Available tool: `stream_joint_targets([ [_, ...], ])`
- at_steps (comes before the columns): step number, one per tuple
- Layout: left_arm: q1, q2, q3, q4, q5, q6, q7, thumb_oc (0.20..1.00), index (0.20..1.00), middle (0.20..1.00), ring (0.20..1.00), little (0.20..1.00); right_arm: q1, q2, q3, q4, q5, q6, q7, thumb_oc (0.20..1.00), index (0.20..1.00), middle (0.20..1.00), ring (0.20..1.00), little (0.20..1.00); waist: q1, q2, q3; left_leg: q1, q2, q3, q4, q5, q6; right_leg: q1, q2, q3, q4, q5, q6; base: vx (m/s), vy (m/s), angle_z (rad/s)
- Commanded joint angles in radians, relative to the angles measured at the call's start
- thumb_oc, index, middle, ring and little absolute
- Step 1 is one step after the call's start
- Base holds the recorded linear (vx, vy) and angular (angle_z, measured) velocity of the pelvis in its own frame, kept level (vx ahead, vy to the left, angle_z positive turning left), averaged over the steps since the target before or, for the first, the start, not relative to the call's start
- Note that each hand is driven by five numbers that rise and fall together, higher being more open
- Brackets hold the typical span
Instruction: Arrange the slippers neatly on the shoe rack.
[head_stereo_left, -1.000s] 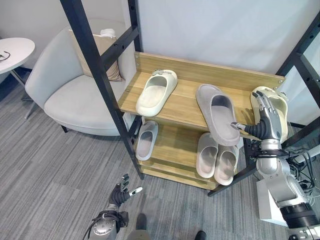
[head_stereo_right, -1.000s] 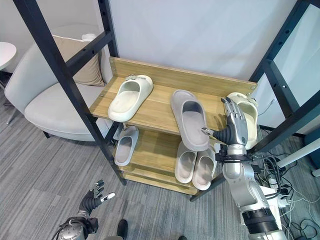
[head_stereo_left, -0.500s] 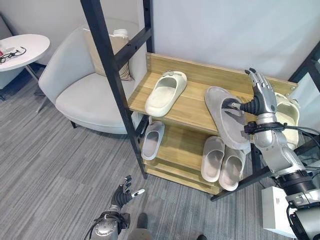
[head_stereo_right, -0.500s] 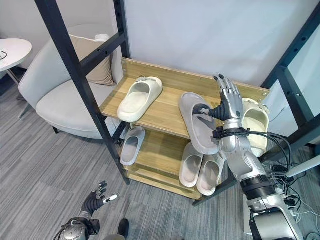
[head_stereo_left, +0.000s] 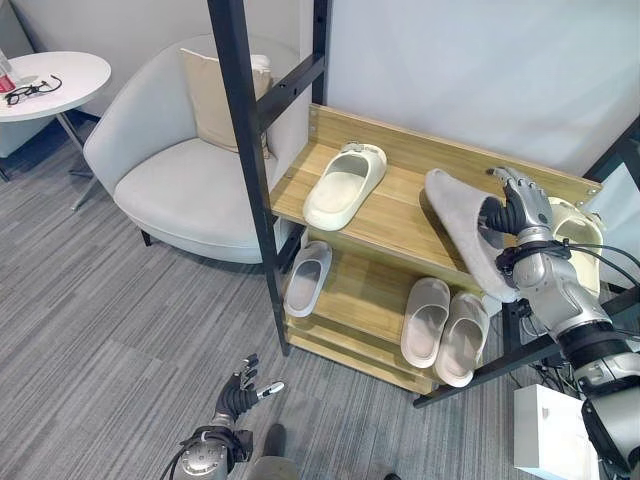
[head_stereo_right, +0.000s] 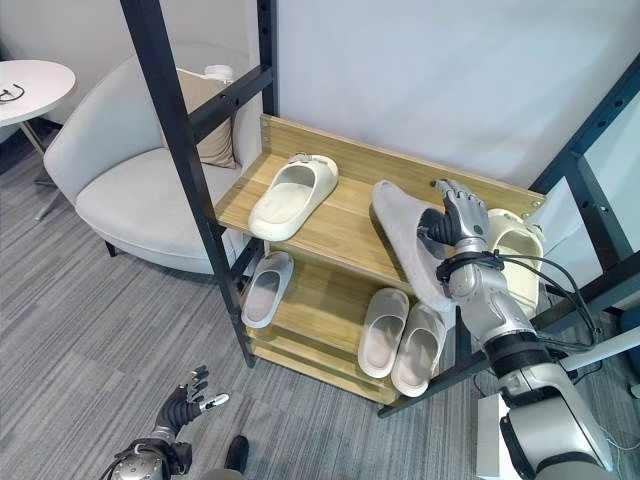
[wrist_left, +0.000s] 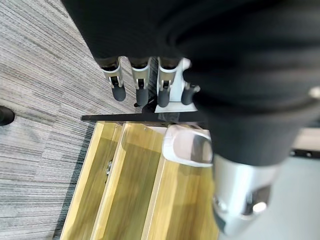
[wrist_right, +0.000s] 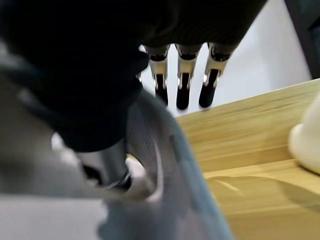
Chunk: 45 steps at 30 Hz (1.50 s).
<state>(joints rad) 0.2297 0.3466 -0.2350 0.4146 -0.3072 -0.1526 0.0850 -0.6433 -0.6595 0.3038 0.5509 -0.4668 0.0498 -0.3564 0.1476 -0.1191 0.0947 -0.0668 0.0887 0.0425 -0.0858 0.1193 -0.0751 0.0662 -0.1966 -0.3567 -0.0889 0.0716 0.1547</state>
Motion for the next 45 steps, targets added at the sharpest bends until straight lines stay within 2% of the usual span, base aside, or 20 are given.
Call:
stream_joint_targets([
  [1,-0.063,0.017,-0.012,-0.014,-0.031,-0.039,0.003,1.0,1.0,1.0,1.0,1.0,-0.057,-0.015,0.057,0.033,0.061,-0.008,-0.014,0.2,0.2,0.2,0.2,0.2,0.043,0.016,0.04,0.097,-0.007,-0.011,-0.001,-0.149,0.014,0.06,0.003,0.048,0.002,-0.091,0.015,0.0,0.0,0.0],
  [5,-0.061,0.014,0.008,-0.018,-0.037,-0.034,0.013,1.0,1.0,1.0,1.0,1.0,0.005,0.02,-0.03,-0.084,0.133,-0.024,-0.056,0.2,0.2,0.2,0.2,0.2,0.036,0.029,0.034,0.101,-0.007,-0.014,-0.001,-0.15,0.014,0.063,0.004,0.051,0.002,-0.093,0.013,0.0,0.0,0.0],
  [9,-0.061,-0.001,0.054,-0.019,-0.019,-0.027,0.036,1.0,1.0,1.0,1.0,1.0,0.163,0.084,-0.213,-0.384,0.171,-0.075,-0.132,0.2,0.2,0.2,0.2,0.2,0.018,0.047,0.03,0.106,-0.006,-0.016,-0.001,-0.151,0.016,0.064,0.004,0.054,0.003,-0.099,0.01,0.0,0.0,0.0],
  [11,-0.058,-0.013,0.075,-0.029,-0.002,-0.026,0.053,1.0,1.0,1.0,1.0,1.0,0.254,0.138,-0.301,-0.567,0.192,-0.123,-0.161,0.2,0.2,0.2,0.2,0.2,0.003,0.055,0.028,0.109,-0.007,-0.015,-0.001,-0.151,0.017,0.063,0.005,0.06,0.004,-0.103,0.008,-0.01,-0.011,0.02],
  [13,-0.041,-0.028,0.1,-0.075,0.007,-0.023,0.06,1.0,1.0,1.0,1.0,1.0,0.373,0.237,-0.344,-0.828,0.317,-0.231,-0.112,0.2,0.2,0.2,0.2,0.2,-0.024,0.067,0.025,0.108,-0.001,-0.007,-0.001,-0.146,0.016,0.06,0.006,0.064,0.005,-0.106,0.005,-0.05,-0.051,-0.03],
  [14,-0.033,-0.028,0.1,-0.084,0.006,-0.019,0.059,1.0,1.0,1.0,1.0,1.0,0.404,0.265,-0.337,-0.883,0.382,-0.255,-0.083,0.2,0.2,0.2,0.2,0.2,-0.031,0.067,0.022,0.108,0.001,-0.006,-0.001,-0.144,0.014,0.061,0.005,0.064,0.005,-0.106,0.005,-0.08,-0.069,-0.09],
  [15,-0.031,-0.032,0.097,-0.09,0.002,-0.013,0.06,1.0,1.0,1.0,1.0,1.0,0.442,0.315,-0.286,-0.953,0.538,-0.311,-0.015,0.2,0.2,0.2,0.2,0.2,-0.041,0.072,0.024,0.106,0.005,0.0,-0.001,-0.138,0.01,0.058,0.005,0.063,0.006,-0.106,0.005,-0.09,-0.067,-0.25],
  [17,-0.025,-0.029,0.081,-0.092,-0.012,-0.011,0.061,1.0,1.0,1.0,1.0,1.0,0.499,0.362,-0.142,-1.019,0.831,-0.36,0.142,0.2,0.2,0.2,0.2,0.2,-0.056,0.078,0.025,0.101,0.014,0.008,-0.001,-0.128,0.001,0.058,0.004,0.057,0.006,-0.105,0.003,-0.1,-0.064,-0.25],
  [18,-0.028,-0.028,0.074,-0.089,-0.016,-0.019,0.065,1.0,1.0,1.0,1.0,1.0,0.511,0.367,-0.069,-1.035,0.913,-0.362,0.207,0.2,0.2,0.2,0.2,0.2,-0.056,0.081,0.026,0.098,0.018,0.008,-0.001,-0.124,-0.003,0.059,0.003,0.052,0.007,-0.105,0.002,-0.07,-0.036,-0.04],
  [20,-0.029,-0.027,0.073,-0.097,-0.017,-0.025,0.067,1.0,1.0,1.0,1.0,1.0,0.513,0.368,-0.032,-1.035,0.949,-0.359,0.239,0.2,0.2,0.2,0.2,0.2,-0.057,0.083,0.026,0.096,0.02,0.007,-0.001,-0.122,-0.005,0.06,0.004,0.049,0.008,-0.106,0.001,-0.04,-0.017,0.02],
  [21,-0.037,-0.028,0.066,-0.093,-0.018,-0.038,0.074,1.0,1.0,1.0,1.0,1.0,0.504,0.371,0.044,-1.014,0.976,-0.344,0.278,0.2,0.2,0.2,0.2,0.2,-0.052,0.084,0.028,0.094,0.021,0.004,-0.001,-0.118,-0.009,0.061,0.005,0.047,0.01,-0.107,-0.002,-0.03,-0.017,0.04],
  [26,-0.067,-0.029,0.063,-0.094,-0.027,-0.067,0.097,1.0,1.0,1.0,1.0,1.0,0.471,0.367,0.169,-0.929,0.921,-0.311,0.32,0.2,0.2,0.2,0.2,0.2,-0.035,0.085,0.039,0.09,0.023,-0.011,-0.001,-0.113,-0.015,0.061,0.008,0.031,0.021,-0.113,-0.007,-0.02,-0.014,0.07],
  [28,-0.088,-0.029,0.06,-0.103,-0.032,-0.085,0.12,1.0,1.0,1.0,1.0,1.0,0.452,0.364,0.232,-0.834,0.803,-0.29,0.317,0.2,0.2,0.2,0.2,0.2,-0.018,0.084,0.057,0.087,0.024,-0.029,-0.001,-0.109,-0.018,0.061,0.009,0.017,0.034,-0.123,-0.01,-0.05,-0.022,0.28],
  [29,-0.107,-0.026,0.053,-0.11,-0.036,-0.091,0.133,1.0,1.0,1.0,1.0,1.0,0.443,0.358,0.245,-0.762,0.657,-0.273,0.277,0.2,0.2,0.2,0.2,0.2,-0.004,0.083,0.075,0.081,0.024,-0.045,-0.001,-0.105,-0.018,0.059,0.01,0.002,0.049,-0.131,-0.011,-0.08,-0.032,0.34],
  [32,-0.149,-0.016,0.03,-0.128,-0.023,-0.099,0.157,1.0,1.0,1.0,1.0,1.0,0.429,0.353,0.237,-0.623,0.475,-0.242,0.197,0.2,0.2,0.2,0.2,0.2,0.015,0.088,0.117,0.054,0.025,-0.074,0.008,-0.095,-0.017,0.038,0.003,-0.024,0.089,-0.145,-0.012,-0.11,-0.024,0.36],
  [35,-0.198,-0.009,0.008,-0.163,-0.012,-0.108,0.188,1.0,1.0,1.0,1.0,1.0,0.4,0.341,0.191,-0.511,0.342,-0.211,0.09,0.2,0.2,0.2,0.2,0.2,0.031,0.101,0.176,0.003,0.028,-0.104,0.039,-0.085,-0.017,-0.009,-0.011,-0.053,0.153,-0.16,-0.016,-0.15,-0.02,0.34],
  [36,-0.199,-0.009,0.007,-0.163,-0.012,-0.108,0.189,1.0,1.0,1.0,1.0,1.0,0.398,0.342,0.19,-0.509,0.341,-0.212,0.089,0.2,0.2,0.2,0.2,0.2,0.029,0.101,0.176,-0.003,0.027,-0.106,0.044,-0.086,-0.016,-0.014,-0.013,-0.054,0.159,-0.163,-0.016,-0.23,-0.004,0.52],
  [38,-0.248,-0.004,-0.007,-0.195,-0.015,-0.126,0.223,1.0,1.0,1.0,1.0,1.0,0.35,0.316,0.122,-0.43,0.218,-0.175,-0.034,0.2,0.2,0.2,0.2,0.2,0.04,0.124,0.249,-0.103,0.024,-0.141,0.136,-0.09,-0.016,-0.108,-0.044,-0.065,0.275,-0.188,-0.025,-0.33,0.002,0.32],
  [39,-0.279,-0.007,-0.018,-0.208,-0.023,-0.132,0.244,1.0,1.0,1.0,1.0,1.0,0.299,0.299,0.081,-0.365,0.125,-0.124,-0.122,0.2,0.2,0.2,0.2,0.2,0.043,0.138,0.278,-0.192,0.014,-0.164,0.206,-0.096,-0.014,-0.181,-0.065,-0.066,0.345,-0.2,-0.031,-0.3,0.011,0.27],
  [45,-0.326,0.013,-0.054,-0.242,-0.03,-0.15,0.256,1.0,1.0,1.0,1.0,1.0,0.113,0.296,-0.016,-0.145,0.087,-0.04,-0.32,0.2,0.2,0.2,0.2,0.2,0.072,0.164,0.292,-0.324,-0.009,-0.202,0.289,-0.106,-0.014,-0.28,-0.083,-0.065,0.427,-0.232,-0.035,-0.09,0.019,0.32],
])
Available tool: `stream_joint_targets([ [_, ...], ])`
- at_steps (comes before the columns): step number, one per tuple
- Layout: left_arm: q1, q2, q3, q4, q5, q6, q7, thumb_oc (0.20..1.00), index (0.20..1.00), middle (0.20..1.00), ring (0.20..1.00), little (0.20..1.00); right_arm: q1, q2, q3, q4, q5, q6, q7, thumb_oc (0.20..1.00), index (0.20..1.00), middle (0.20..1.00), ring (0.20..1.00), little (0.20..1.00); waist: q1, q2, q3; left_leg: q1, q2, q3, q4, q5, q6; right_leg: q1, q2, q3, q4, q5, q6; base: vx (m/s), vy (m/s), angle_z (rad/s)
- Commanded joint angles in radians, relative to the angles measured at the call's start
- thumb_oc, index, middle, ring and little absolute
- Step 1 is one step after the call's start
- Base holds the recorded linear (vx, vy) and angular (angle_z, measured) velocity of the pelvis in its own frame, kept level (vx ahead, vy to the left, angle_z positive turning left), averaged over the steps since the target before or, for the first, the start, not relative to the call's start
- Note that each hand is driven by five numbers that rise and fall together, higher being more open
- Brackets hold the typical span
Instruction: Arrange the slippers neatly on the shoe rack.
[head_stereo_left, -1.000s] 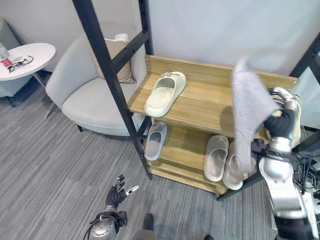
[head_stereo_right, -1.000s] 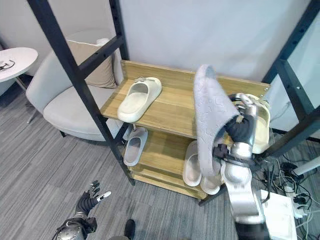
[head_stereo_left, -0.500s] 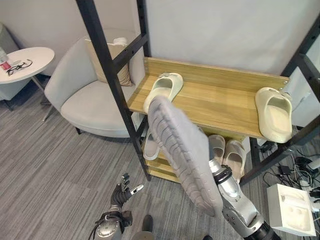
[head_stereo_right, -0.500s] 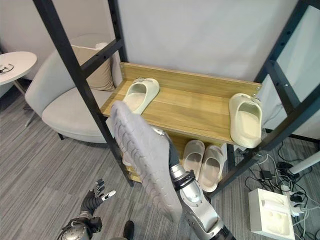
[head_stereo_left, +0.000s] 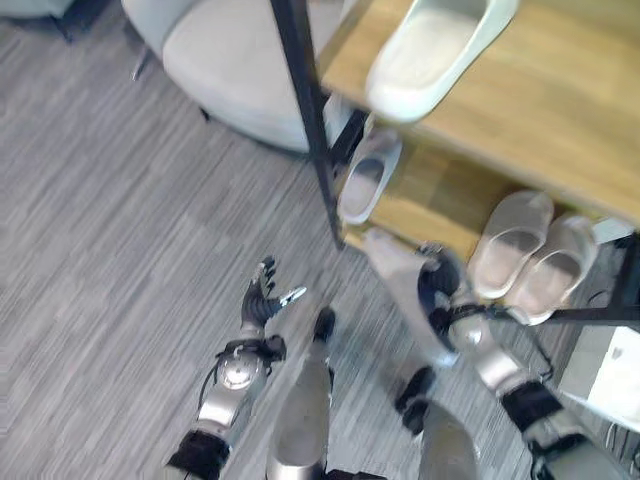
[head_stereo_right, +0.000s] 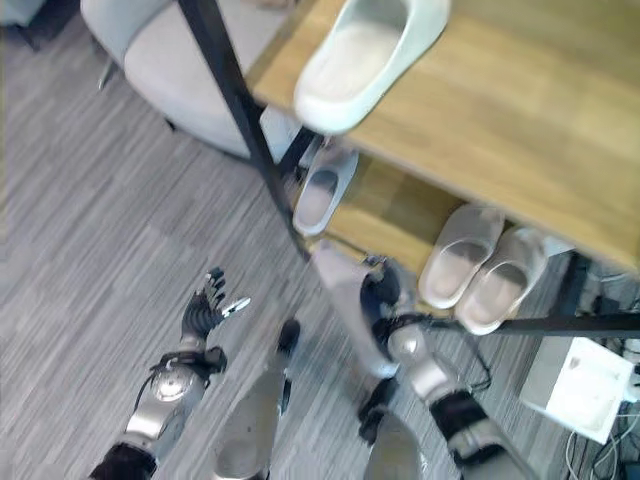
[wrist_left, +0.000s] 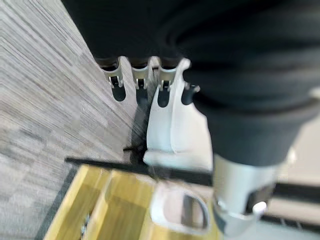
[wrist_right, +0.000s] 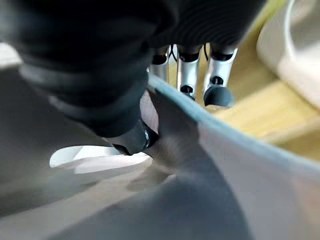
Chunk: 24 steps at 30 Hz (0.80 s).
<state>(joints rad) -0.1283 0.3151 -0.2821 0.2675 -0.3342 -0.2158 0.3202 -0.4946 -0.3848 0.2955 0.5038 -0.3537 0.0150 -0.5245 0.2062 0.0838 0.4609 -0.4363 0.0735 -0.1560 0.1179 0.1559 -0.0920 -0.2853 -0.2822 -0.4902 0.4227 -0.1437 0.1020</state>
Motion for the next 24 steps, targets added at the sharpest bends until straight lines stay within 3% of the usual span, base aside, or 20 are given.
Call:
stream_joint_targets([
  [1,0.032,0.045,-0.007,-0.094,-0.003,-0.087,0.021,1.0,1.0,1.0,1.0,1.0,-0.036,0.022,-0.008,-0.098,-0.026,-0.005,-0.151,0.2,0.2,0.2,0.2,0.2,0.014,-0.039,-0.075,0.045,0.006,-0.003,0.086,-0.142,0.003,0.071,0.002,0.069,-0.084,-0.017,0.018,0.08,-0.027,0.12],
  [2,0.03,0.05,-0.012,-0.1,-0.003,-0.089,0.017,1.0,1.0,1.0,1.0,1.0,-0.059,0.015,-0.024,-0.072,-0.029,0.005,-0.178,0.2,0.2,0.2,0.2,0.2,0.017,-0.039,-0.075,0.051,0.009,-0.006,0.089,-0.168,-0.003,0.075,0.003,0.077,-0.072,-0.047,0.025,0.08,-0.016,0.09],
  [9,0.008,0.083,-0.058,-0.141,0.023,-0.105,0.001,1.0,1.0,1.0,1.0,1.0,-0.18,-0.077,-0.099,0.075,-0.055,0.073,-0.305,0.2,0.2,0.2,0.2,0.2,0.033,-0.029,-0.037,0.001,-0.004,-0.02,0.111,-0.177,-0.004,0.027,-0.008,0.078,-0.021,-0.075,0.025,0.03,0.015,0.09],
  [14,-0.006,0.097,-0.071,-0.175,0.027,-0.112,-0.001,1.0,1.0,1.0,1.0,1.0,-0.216,-0.124,-0.124,0.146,-0.02,0.091,-0.335,0.2,0.2,0.2,0.2,0.2,0.037,-0.026,-0.016,-0.022,-0.015,-0.028,0.12,-0.18,-0.002,0.008,-0.012,0.074,-0.006,-0.083,0.024,0.01,0.018,0.04],
  [20,-0.073,0.094,-0.104,-0.184,0.037,-0.117,0.022,1.0,1.0,1.0,1.0,1.0,-0.313,-0.108,-0.095,0.29,0.044,0.108,-0.358,0.2,0.2,0.2,0.2,0.2,0.047,-0.032,-0.001,-0.043,-0.021,-0.032,0.123,-0.187,0.0,-0.004,-0.014,0.071,-0.012,-0.083,0.023,0.0,0.017,0.04],
  [21,-0.082,0.094,-0.108,-0.187,0.036,-0.118,0.024,1.0,1.0,1.0,1.0,1.0,-0.332,-0.105,-0.085,0.314,0.05,0.111,-0.353,1.0,1.0,1.0,1.0,1.0,0.048,-0.032,0.001,-0.043,-0.022,-0.033,0.123,-0.188,0.0,-0.005,-0.014,0.072,-0.012,-0.084,0.023,0.0,0.0,0.0],
  [24,-0.108,0.097,-0.12,-0.193,0.028,-0.123,0.028,1.0,1.0,1.0,1.0,1.0,-0.406,-0.096,-0.042,0.378,0.072,0.11,-0.337,1.0,1.0,1.0,1.0,1.0,0.05,-0.034,0.006,-0.043,-0.024,-0.033,0.13,-0.193,0.0,-0.006,-0.014,0.076,-0.011,-0.084,0.02,0.0,0.0,0.0],
])
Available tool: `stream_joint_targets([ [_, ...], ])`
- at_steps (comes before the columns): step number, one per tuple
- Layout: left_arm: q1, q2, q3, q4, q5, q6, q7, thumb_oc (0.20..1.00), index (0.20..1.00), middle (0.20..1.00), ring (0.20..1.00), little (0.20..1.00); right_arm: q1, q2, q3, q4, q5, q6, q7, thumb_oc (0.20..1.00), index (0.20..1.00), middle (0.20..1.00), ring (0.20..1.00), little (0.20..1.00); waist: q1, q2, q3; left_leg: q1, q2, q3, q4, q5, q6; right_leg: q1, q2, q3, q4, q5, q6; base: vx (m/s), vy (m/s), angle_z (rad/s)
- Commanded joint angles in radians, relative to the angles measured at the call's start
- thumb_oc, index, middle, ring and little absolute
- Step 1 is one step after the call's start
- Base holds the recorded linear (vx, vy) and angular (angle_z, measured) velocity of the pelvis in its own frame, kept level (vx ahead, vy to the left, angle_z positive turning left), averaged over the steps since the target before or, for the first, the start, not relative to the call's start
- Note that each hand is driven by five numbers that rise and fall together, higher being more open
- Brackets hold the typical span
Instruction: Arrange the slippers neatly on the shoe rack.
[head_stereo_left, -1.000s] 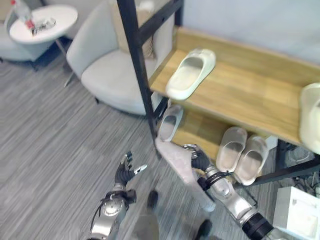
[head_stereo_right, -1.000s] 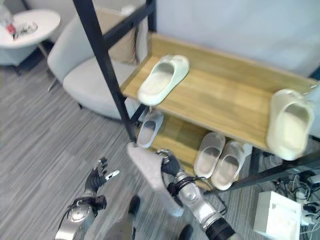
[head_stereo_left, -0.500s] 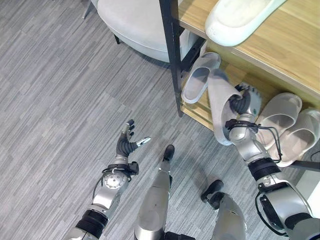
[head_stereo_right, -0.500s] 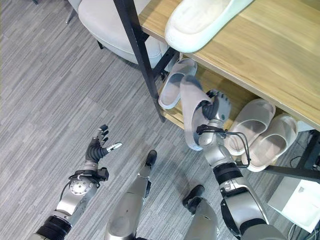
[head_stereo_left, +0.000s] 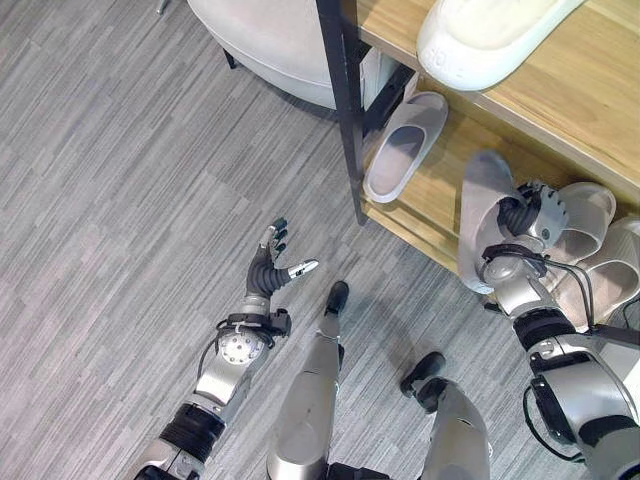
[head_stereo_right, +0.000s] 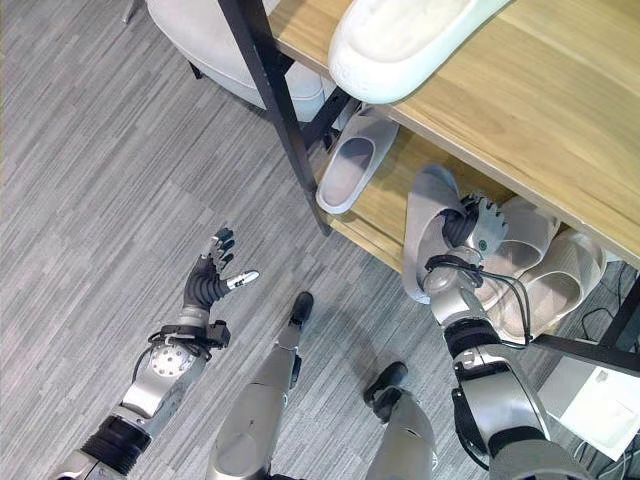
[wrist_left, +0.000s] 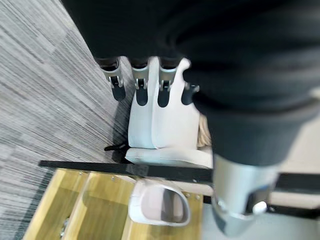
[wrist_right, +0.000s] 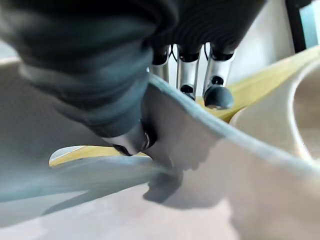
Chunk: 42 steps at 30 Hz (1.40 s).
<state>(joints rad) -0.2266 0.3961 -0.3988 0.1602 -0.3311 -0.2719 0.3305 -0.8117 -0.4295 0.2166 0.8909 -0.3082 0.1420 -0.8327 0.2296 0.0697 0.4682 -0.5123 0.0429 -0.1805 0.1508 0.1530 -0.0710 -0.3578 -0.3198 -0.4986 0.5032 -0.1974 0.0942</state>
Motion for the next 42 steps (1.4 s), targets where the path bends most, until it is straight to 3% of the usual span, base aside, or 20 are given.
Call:
stream_joint_targets([
  [1,-0.014,0.018,-0.007,-0.087,0.022,-0.068,0.018,1.0,1.0,1.0,1.0,1.0,-0.108,-0.046,0.051,0.011,0.031,-0.017,-0.024,1.0,1.0,1.0,1.0,1.0,0.028,-0.021,0.0,0.033,0.005,-0.008,0.101,-0.193,-0.021,0.066,0.024,0.087,-0.089,-0.032,0.027,0.0,0.0,0.0],
  [7,-0.01,0.03,-0.012,-0.098,-0.003,-0.067,0.019,1.0,1.0,1.0,1.0,1.0,-0.219,-0.03,0.125,0.105,0.065,-0.021,0.006,1.0,1.0,1.0,1.0,1.0,0.025,-0.028,-0.002,0.017,-0.001,0.012,0.19,-0.244,-0.009,0.049,0.018,0.13,-0.033,-0.054,0.019,0.0,0.052,-0.05],
  [11,0.021,0.039,-0.013,-0.108,-0.018,-0.06,0.003,1.0,1.0,1.0,1.0,1.0,-0.215,0.004,0.119,0.12,0.124,-0.05,0.021,1.0,1.0,1.0,1.0,1.0,0.017,-0.032,-0.015,0.011,0.001,0.027,0.269,-0.295,0.0,0.043,0.014,0.161,0.01,-0.076,0.016,0.05,0.068,-0.21],
  [16,0.043,0.042,-0.015,-0.107,-0.016,-0.047,-0.01,1.0,1.0,1.0,1.0,1.0,-0.139,0.063,0.068,0.048,0.229,-0.11,0.031,1.0,1.0,1.0,1.0,1.0,-0.004,-0.035,-0.027,0.024,0.002,0.042,0.286,-0.319,0.007,0.05,0.013,0.181,0.011,-0.078,0.016,0.05,0.049,-0.16],
  [20,0.051,0.049,-0.013,-0.101,-0.028,-0.039,-0.028,1.0,1.0,1.0,1.0,1.0,-0.081,0.128,-0.018,0.049,0.506,-0.214,0.09,1.0,1.0,1.0,1.0,1.0,-0.013,-0.034,-0.026,0.023,0.0,0.051,0.284,-0.325,0.011,0.043,0.01,0.182,0.008,-0.074,0.016,0.01,0.016,-0.13],
  [21,0.051,0.05,-0.013,-0.102,-0.028,-0.039,-0.028,1.0,1.0,1.0,1.0,1.0,-0.082,0.128,-0.018,0.051,0.509,-0.216,0.092,1.0,1.0,1.0,1.0,1.0,-0.012,-0.034,-0.027,0.023,0.0,0.051,0.285,-0.325,0.011,0.042,0.01,0.182,0.008,-0.074,0.016,-0.01,-0.006,-0.06],
  [23,0.055,0.057,-0.007,-0.108,-0.037,-0.032,-0.043,1.0,1.0,1.0,1.0,1.0,-0.067,0.154,-0.068,0.089,0.717,-0.266,0.15,1.0,1.0,1.0,1.0,1.0,-0.011,-0.032,-0.02,0.011,-0.006,0.049,0.298,-0.331,0.013,0.033,0.006,0.182,0.02,-0.079,0.013,0.0,-0.008,0.02],
  [32,0.097,0.057,0.012,-0.12,-0.056,-0.025,-0.062,1.0,1.0,1.0,1.0,1.0,-0.038,0.21,-0.066,0.116,0.877,-0.308,0.237,1.0,1.0,1.0,1.0,1.0,0.007,-0.036,-0.013,0.0,-0.008,0.045,0.304,-0.337,0.013,0.028,0.009,0.182,0.032,-0.092,0.006,0.01,-0.015,0.02],
  [35,0.096,0.053,0.024,-0.122,-0.057,-0.021,-0.076,1.0,1.0,1.0,1.0,1.0,-0.02,0.224,-0.057,0.085,0.966,-0.327,0.311,1.0,1.0,1.0,1.0,1.0,0.014,-0.035,-0.01,-0.004,-0.01,0.039,0.311,-0.34,0.013,0.028,0.006,0.181,0.044,-0.1,0.007,0.01,-0.015,0.02],
  [37,0.087,0.058,0.026,-0.125,-0.046,-0.014,-0.108,1.0,1.0,1.0,1.0,1.0,0.007,0.23,-0.056,0.039,1.126,-0.361,0.419,1.0,1.0,1.0,1.0,1.0,0.026,-0.034,-0.012,-0.008,-0.025,0.016,0.33,-0.349,0.017,0.042,-0.007,0.182,0.077,-0.127,0.0,0.06,-0.112,0.28],
  [42,0.091,0.073,0.014,-0.126,-0.051,-0.003,-0.129,1.0,1.0,1.0,1.0,1.0,-0.02,0.211,-0.066,0.032,1.171,-0.377,0.463,1.0,1.0,1.0,1.0,1.0,0.039,-0.035,-0.011,-0.003,-0.035,0.0,0.377,-0.376,0.019,0.061,-0.017,0.169,0.13,-0.159,-0.012,0.02,-0.033,0.43],
])
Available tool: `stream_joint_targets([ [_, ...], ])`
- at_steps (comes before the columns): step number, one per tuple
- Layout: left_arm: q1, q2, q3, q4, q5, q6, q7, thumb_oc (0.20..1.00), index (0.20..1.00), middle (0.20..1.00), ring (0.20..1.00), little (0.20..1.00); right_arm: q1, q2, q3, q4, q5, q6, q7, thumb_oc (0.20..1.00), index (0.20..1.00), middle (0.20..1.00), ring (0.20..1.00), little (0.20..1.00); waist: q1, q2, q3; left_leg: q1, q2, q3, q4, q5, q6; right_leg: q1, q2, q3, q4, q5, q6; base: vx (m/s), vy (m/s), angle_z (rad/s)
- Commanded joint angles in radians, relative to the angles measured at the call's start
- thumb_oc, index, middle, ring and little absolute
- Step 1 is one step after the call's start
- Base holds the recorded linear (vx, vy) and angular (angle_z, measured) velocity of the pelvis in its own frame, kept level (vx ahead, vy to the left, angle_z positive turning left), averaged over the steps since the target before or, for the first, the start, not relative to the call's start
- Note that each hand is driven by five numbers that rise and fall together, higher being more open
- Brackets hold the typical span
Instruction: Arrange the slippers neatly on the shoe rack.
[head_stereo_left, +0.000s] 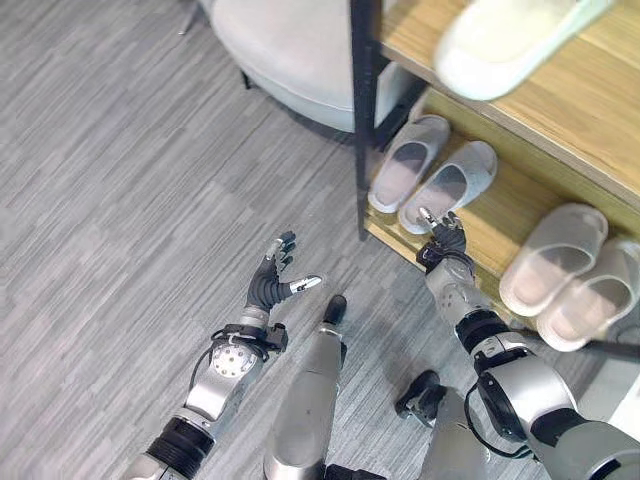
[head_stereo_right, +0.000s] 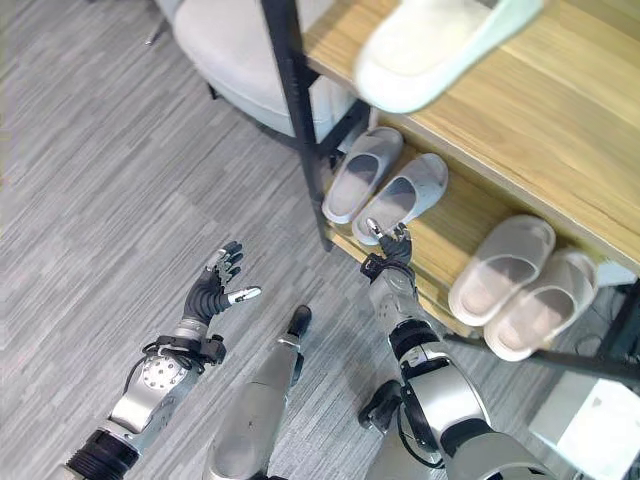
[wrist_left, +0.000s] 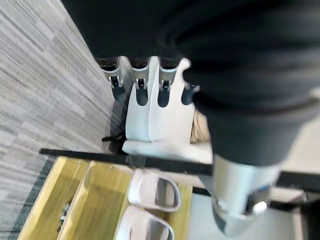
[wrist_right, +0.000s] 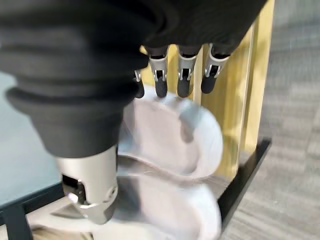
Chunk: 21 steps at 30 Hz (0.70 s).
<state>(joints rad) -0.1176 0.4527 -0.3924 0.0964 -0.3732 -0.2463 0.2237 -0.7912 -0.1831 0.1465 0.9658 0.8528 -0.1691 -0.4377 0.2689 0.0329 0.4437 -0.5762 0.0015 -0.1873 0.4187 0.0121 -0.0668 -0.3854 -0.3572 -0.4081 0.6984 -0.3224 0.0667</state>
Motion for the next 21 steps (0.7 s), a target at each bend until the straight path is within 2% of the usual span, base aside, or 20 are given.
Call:
stream_joint_targets([
  [1,-0.015,0.019,0.005,-0.062,-0.007,-0.027,-0.025,1.0,1.0,1.0,1.0,1.0,-0.044,-0.04,0.005,-0.042,0.009,-0.066,0.071,1.0,1.0,1.0,1.0,1.0,0.0,0.001,0.014,0.062,0.009,0.005,0.113,-0.238,0.014,0.089,0.02,0.08,-0.059,-0.039,0.014,0.0,-0.002,-0.04],
  [6,-0.009,0.023,-0.005,-0.058,-0.005,-0.02,-0.035,1.0,1.0,1.0,1.0,1.0,-0.024,-0.067,0.006,-0.035,-0.029,-0.056,0.078,1.0,1.0,1.0,1.0,1.0,-0.004,-0.001,0.02,0.069,0.017,0.0,0.135,-0.248,0.014,0.097,0.021,0.084,-0.036,-0.053,0.012,0.0,-0.01,-0.04],
  [10,-0.003,0.025,0.0,-0.058,-0.017,-0.019,-0.038,1.0,1.0,1.0,1.0,1.0,0.001,-0.08,0.015,-0.046,-0.078,-0.044,0.074,1.0,1.0,1.0,1.0,1.0,-0.014,-0.005,0.022,0.095,0.03,0.008,0.107,-0.239,0.01,0.105,0.03,0.089,-0.058,-0.038,0.014,-0.01,-0.014,-0.03],
  [12,0.0,0.02,0.013,-0.053,-0.02,-0.013,-0.041,1.0,1.0,1.0,1.0,1.0,0.038,-0.093,0.044,-0.115,-0.141,-0.033,0.077,1.0,1.0,1.0,1.0,1.0,-0.026,-0.009,0.023,0.113,0.039,0.018,0.082,-0.228,0.007,0.107,0.035,0.1,-0.08,-0.022,0.017,-0.04,-0.021,-0.1],
  [13,0.005,0.0,0.034,-0.038,-0.033,-0.006,-0.046,1.0,1.0,1.0,1.0,1.0,0.122,-0.092,0.09,-0.244,-0.209,-0.029,0.11,1.0,1.0,1.0,1.0,1.0,-0.046,-0.019,0.022,0.144,0.051,0.035,0.046,-0.213,0.003,0.118,0.045,0.109,-0.116,0.001,0.02,-0.02,-0.019,-0.2],
  [14,0.006,-0.001,0.034,-0.038,-0.033,-0.006,-0.046,1.0,1.0,1.0,1.0,1.0,0.126,-0.092,0.091,-0.248,-0.21,-0.027,0.108,1.0,1.0,1.0,1.0,1.0,-0.046,-0.018,0.022,0.146,0.051,0.036,0.043,-0.212,0.003,0.12,0.045,0.109,-0.118,0.002,0.02,-0.01,-0.028,-0.43],
  [17,0.016,-0.037,0.065,-0.019,-0.071,-0.001,-0.054,1.0,1.0,1.0,1.0,1.0,0.26,-0.1,0.147,-0.466,-0.302,-0.029,0.163,1.0,1.0,1.0,1.0,1.0,-0.076,-0.036,0.007,0.196,0.069,0.058,-0.018,-0.19,-0.004,0.151,0.066,0.118,-0.203,0.049,0.028,-0.01,-0.02,-0.41],
  [18,0.021,-0.054,0.082,-0.005,-0.084,0.004,-0.06,1.0,1.0,1.0,1.0,1.0,0.354,-0.098,0.154,-0.587,-0.341,-0.036,0.209,1.0,1.0,1.0,1.0,1.0,-0.099,-0.045,-0.013,0.22,0.079,0.073,-0.075,-0.14,-0.004,0.165,0.079,0.111,-0.275,0.107,0.03,-0.03,-0.035,-0.32],
  [20,0.031,-0.069,0.097,0.005,-0.088,0.007,-0.065,1.0,1.0,1.0,1.0,1.0,0.443,-0.11,0.16,-0.695,-0.39,-0.04,0.254,1.0,1.0,1.0,1.0,1.0,-0.124,-0.052,-0.037,0.262,0.089,0.09,-0.123,-0.118,-0.009,0.197,0.093,0.115,-0.338,0.139,0.04,0.07,-0.05,-0.67],
  [21,0.05,-0.083,0.113,0.028,-0.078,0.012,-0.073,1.0,1.0,1.0,1.0,1.0,0.563,-0.136,0.162,-0.804,-0.46,-0.037,0.301,1.0,1.0,1.0,1.0,1.0,-0.159,-0.06,-0.079,0.336,0.105,0.12,-0.21,-0.082,-0.017,0.251,0.112,0.122,-0.43,0.183,0.052,0.14,-0.06,-0.58],
])
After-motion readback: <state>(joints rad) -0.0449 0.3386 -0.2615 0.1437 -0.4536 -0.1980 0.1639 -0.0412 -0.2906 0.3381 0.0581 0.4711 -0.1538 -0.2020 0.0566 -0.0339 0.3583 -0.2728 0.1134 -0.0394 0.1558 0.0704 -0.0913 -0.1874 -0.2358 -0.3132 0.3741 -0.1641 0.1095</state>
